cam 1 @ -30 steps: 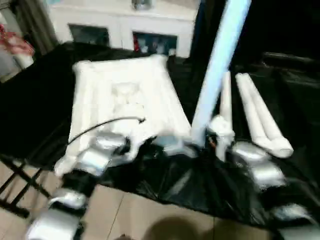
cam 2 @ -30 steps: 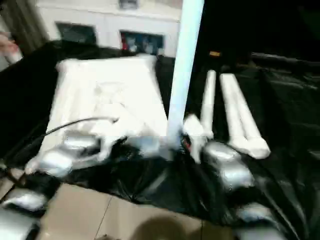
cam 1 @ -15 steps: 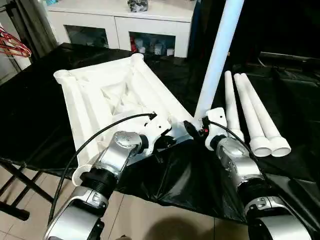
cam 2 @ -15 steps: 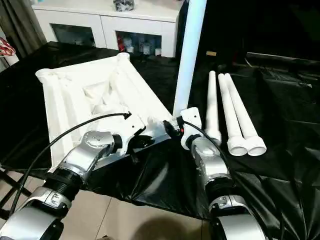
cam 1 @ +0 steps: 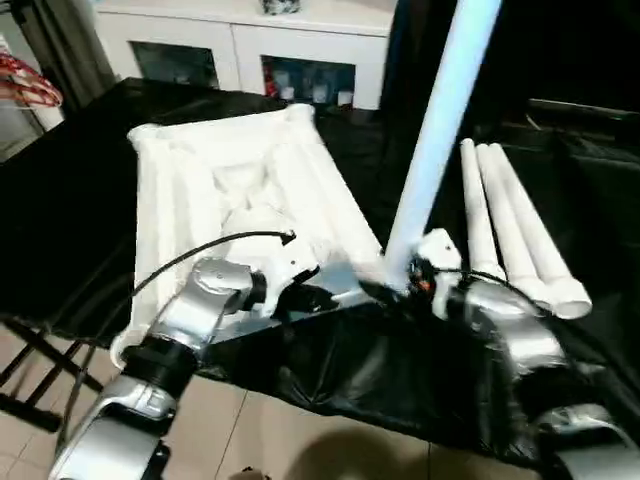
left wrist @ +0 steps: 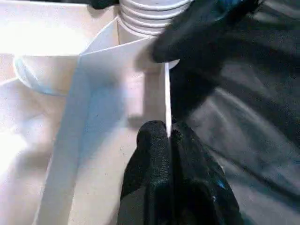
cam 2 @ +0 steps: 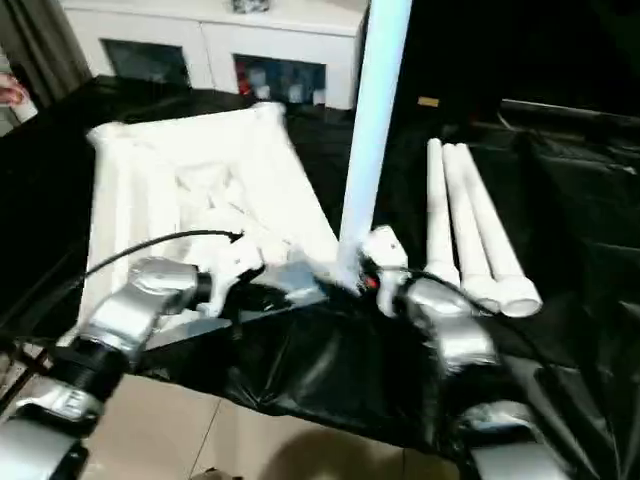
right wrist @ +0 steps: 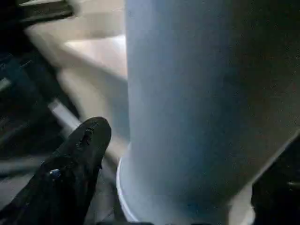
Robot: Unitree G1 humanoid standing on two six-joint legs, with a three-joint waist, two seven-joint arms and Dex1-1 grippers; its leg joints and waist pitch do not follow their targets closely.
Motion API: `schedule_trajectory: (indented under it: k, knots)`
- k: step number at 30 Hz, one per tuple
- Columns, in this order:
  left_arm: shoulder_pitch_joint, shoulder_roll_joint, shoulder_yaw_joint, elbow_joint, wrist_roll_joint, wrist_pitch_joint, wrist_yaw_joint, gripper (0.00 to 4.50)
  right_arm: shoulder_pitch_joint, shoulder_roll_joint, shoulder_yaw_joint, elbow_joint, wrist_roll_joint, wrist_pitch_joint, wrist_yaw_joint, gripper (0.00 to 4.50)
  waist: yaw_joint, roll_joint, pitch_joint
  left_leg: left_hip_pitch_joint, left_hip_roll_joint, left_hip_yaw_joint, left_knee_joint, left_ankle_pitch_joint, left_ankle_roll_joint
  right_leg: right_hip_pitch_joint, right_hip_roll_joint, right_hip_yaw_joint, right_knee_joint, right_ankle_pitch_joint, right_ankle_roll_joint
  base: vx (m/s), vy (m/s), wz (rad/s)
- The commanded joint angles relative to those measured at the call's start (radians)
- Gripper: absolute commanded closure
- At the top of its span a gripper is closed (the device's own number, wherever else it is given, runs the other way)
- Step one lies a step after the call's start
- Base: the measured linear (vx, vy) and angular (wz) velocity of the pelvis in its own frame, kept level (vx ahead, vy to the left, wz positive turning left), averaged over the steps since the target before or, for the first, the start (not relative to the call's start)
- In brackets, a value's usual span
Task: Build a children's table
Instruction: Rotate leg to tighten
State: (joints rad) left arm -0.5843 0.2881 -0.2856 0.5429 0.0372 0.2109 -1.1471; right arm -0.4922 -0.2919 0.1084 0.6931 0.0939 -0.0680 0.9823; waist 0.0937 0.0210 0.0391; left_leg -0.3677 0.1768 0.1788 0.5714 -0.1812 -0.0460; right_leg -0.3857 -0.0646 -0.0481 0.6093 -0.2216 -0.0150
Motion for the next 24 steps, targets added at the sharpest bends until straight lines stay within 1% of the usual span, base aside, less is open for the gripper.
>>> schedule_trajectory:
  k: [1, 3, 4, 5, 6, 7, 8, 9, 11, 12, 14, 16, 17, 19, 20, 21, 22, 23, 24]
  knots:
    - [0.002, -0.013, -0.051, -0.043, -0.026, -0.017, -0.084, 4.50, 0.028, -0.005, 0.071, -0.015, -0.011, 0.031, 0.111, 0.57, 0.000, -0.008, -0.050, 0.008, 0.060, -0.012, -0.054, -0.138, 0.115, 0.045, -0.080, 0.041, -0.063, 0.004, -0.263, 0.000, 0.000, 0.00]
    - [0.002, -0.001, -0.052, -0.048, -0.033, -0.016, -0.111, 4.50, 0.033, -0.026, 0.079, -0.033, -0.006, 0.047, 0.160, 0.57, 0.000, -0.009, -0.048, 0.008, 0.061, -0.013, -0.057, -0.165, 0.099, 0.046, -0.082, 0.042, -0.068, -0.053, -0.260, 0.000, 0.000, 0.00]
    - [0.002, -0.001, -0.052, -0.048, -0.033, -0.016, -0.111, 4.50, 0.033, -0.026, 0.079, -0.033, -0.006, 0.047, 0.160, 0.57, 0.001, -0.008, -0.048, 0.010, 0.062, -0.014, -0.057, -0.172, 0.092, 0.044, -0.083, 0.042, -0.070, -0.074, -0.258, 0.000, 0.000, 0.00]
    - [0.004, 0.010, -0.055, -0.053, -0.038, -0.010, -0.135, 4.50, 0.036, -0.039, 0.086, -0.048, -0.001, 0.061, 0.190, 0.57, 0.001, -0.009, -0.048, 0.010, 0.062, -0.014, -0.058, -0.172, 0.088, 0.044, -0.083, 0.043, -0.070, -0.078, -0.258, 0.000, 0.000, 0.00]
    - [0.004, 0.010, -0.055, -0.053, -0.038, -0.010, -0.135, 4.50, 0.036, -0.039, 0.086, -0.048, -0.001, 0.061, 0.190, 0.57, 0.002, -0.009, -0.048, 0.009, 0.061, -0.015, -0.058, -0.166, 0.085, 0.046, -0.083, 0.043, -0.069, -0.078, -0.255, 0.000, 0.000, 0.00]
    - [0.005, 0.018, -0.057, -0.057, -0.042, -0.007, -0.152, 4.50, 0.039, -0.048, 0.091, -0.058, 0.003, 0.071, 0.211, 0.82, 0.002, -0.010, -0.049, 0.010, 0.062, -0.015, -0.058, -0.159, 0.085, 0.046, -0.082, 0.043, -0.068, -0.068, -0.254, 0.000, 0.000, 0.00]
    - [0.006, 0.029, -0.061, -0.062, -0.047, -0.004, -0.173, 4.50, 0.044, -0.060, 0.099, -0.077, 0.010, 0.089, 0.238, 0.82, 0.002, -0.010, -0.050, 0.009, 0.060, -0.015, -0.057, -0.156, 0.087, 0.046, -0.082, 0.043, -0.067, -0.061, -0.256, 0.000, 0.000, 0.00]
    - [0.006, 0.029, -0.061, -0.062, -0.047, -0.004, -0.173, 4.50, 0.044, -0.060, 0.099, -0.077, 0.010, 0.089, 0.238, 0.82, 0.004, -0.010, -0.051, 0.008, 0.059, -0.015, -0.056, -0.141, 0.092, 0.047, -0.082, 0.042, -0.065, -0.045, -0.258, 0.000, 0.000, 0.00]
    - [0.006, 0.039, -0.065, -0.065, -0.051, -0.003, -0.192, 4.50, 0.050, -0.068, 0.107, -0.094, 0.015, 0.103, 0.261, 1.02, 0.005, -0.010, -0.051, 0.008, 0.060, -0.014, -0.054, -0.130, 0.099, 0.047, -0.082, 0.042, -0.063, -0.021, -0.262, 0.000, 0.000, 0.00]
    - [0.006, 0.040, -0.065, -0.066, -0.051, -0.002, -0.194, 4.50, 0.051, -0.069, 0.107, -0.097, 0.015, 0.104, 0.263, 1.24, 0.005, -0.010, -0.051, 0.008, 0.060, -0.014, -0.054, -0.128, 0.101, 0.046, -0.082, 0.041, -0.062, -0.015, -0.264, 0.000, 0.000, 0.00]
    - [0.007, 0.046, -0.063, -0.067, -0.053, 0.000, -0.204, 4.50, 0.060, -0.071, 0.113, -0.120, 0.021, 0.123, 0.279, 1.27, 0.007, -0.010, -0.051, 0.008, 0.060, -0.014, -0.054, -0.132, 0.098, 0.046, -0.083, 0.041, -0.064, -0.027, -0.264, 0.000, 0.000, 0.00]
    - [0.010, 0.036, -0.051, -0.057, -0.046, -0.003, -0.174, 4.50, 0.071, -0.056, 0.111, -0.130, 0.031, 0.142, 0.274, 1.56, 0.009, -0.011, -0.051, 0.009, 0.060, -0.015, -0.055, -0.136, 0.092, 0.046, -0.083, 0.041, -0.063, -0.035, -0.260, 0.000, 0.000, 0.00]
    - [0.011, 0.030, -0.047, -0.053, -0.042, -0.006, -0.157, 4.50, 0.075, -0.049, 0.108, -0.130, 0.034, 0.146, 0.266, 1.63, 0.010, -0.010, -0.051, 0.010, 0.061, -0.015, -0.055, -0.138, 0.091, 0.045, -0.083, 0.042, -0.064, -0.036, -0.259, 0.000, 0.000, 0.00]
    - [0.005, 0.011, -0.035, -0.033, -0.029, -0.014, -0.099, 4.50, 0.074, -0.029, 0.094, -0.116, 0.032, 0.147, 0.227, 1.69, 0.012, -0.013, -0.050, 0.011, 0.060, -0.014, -0.056, -0.150, 0.085, 0.045, -0.084, 0.042, -0.067, -0.058, -0.257, 0.000, 0.000, 0.00]
    - [0.004, 0.007, -0.033, -0.029, -0.027, -0.016, -0.088, 4.50, 0.074, -0.025, 0.091, -0.112, 0.031, 0.145, 0.216, 1.69, 0.012, -0.012, -0.049, 0.012, 0.060, -0.014, -0.056, -0.151, 0.083, 0.044, -0.083, 0.042, -0.068, -0.066, -0.255, 0.000, 0.000, 0.00]
    - [0.004, 0.007, -0.033, -0.029, -0.027, -0.016, -0.088, 4.50, 0.074, -0.025, 0.091, -0.112, 0.031, 0.145, 0.216, 1.71, 0.013, -0.011, -0.048, 0.012, 0.060, -0.015, -0.058, -0.163, 0.075, 0.043, -0.085, 0.042, -0.071, -0.094, -0.250, 0.000, 0.000, 0.00]
    - [0.000, -0.006, -0.025, -0.018, -0.022, -0.015, -0.053, 4.50, 0.071, -0.012, 0.082, -0.099, 0.026, 0.138, 0.184, 1.74, 0.012, -0.012, -0.045, 0.012, 0.060, -0.016, -0.061, -0.181, 0.067, 0.042, -0.085, 0.043, -0.075, -0.135, -0.241, 0.000, 0.000, 0.00]
    - [-0.004, -0.017, -0.019, -0.008, -0.017, -0.015, -0.021, 4.50, 0.068, 0.001, 0.075, -0.085, 0.018, 0.134, 0.147, 1.74, 0.011, -0.011, -0.044, 0.012, 0.060, -0.015, -0.061, -0.190, 0.061, 0.041, -0.086, 0.043, -0.077, -0.154, -0.237, 0.000, 0.000, 0.00]
    - [-0.009, -0.028, -0.014, 0.001, -0.012, -0.016, 0.012, 4.50, 0.064, 0.014, 0.070, -0.070, 0.006, 0.131, 0.104, 1.74, 0.008, -0.011, -0.041, 0.015, 0.061, -0.017, -0.065, -0.214, 0.047, 0.038, -0.088, 0.045, -0.083, -0.203, -0.228, 0.000, 0.000, 0.00]
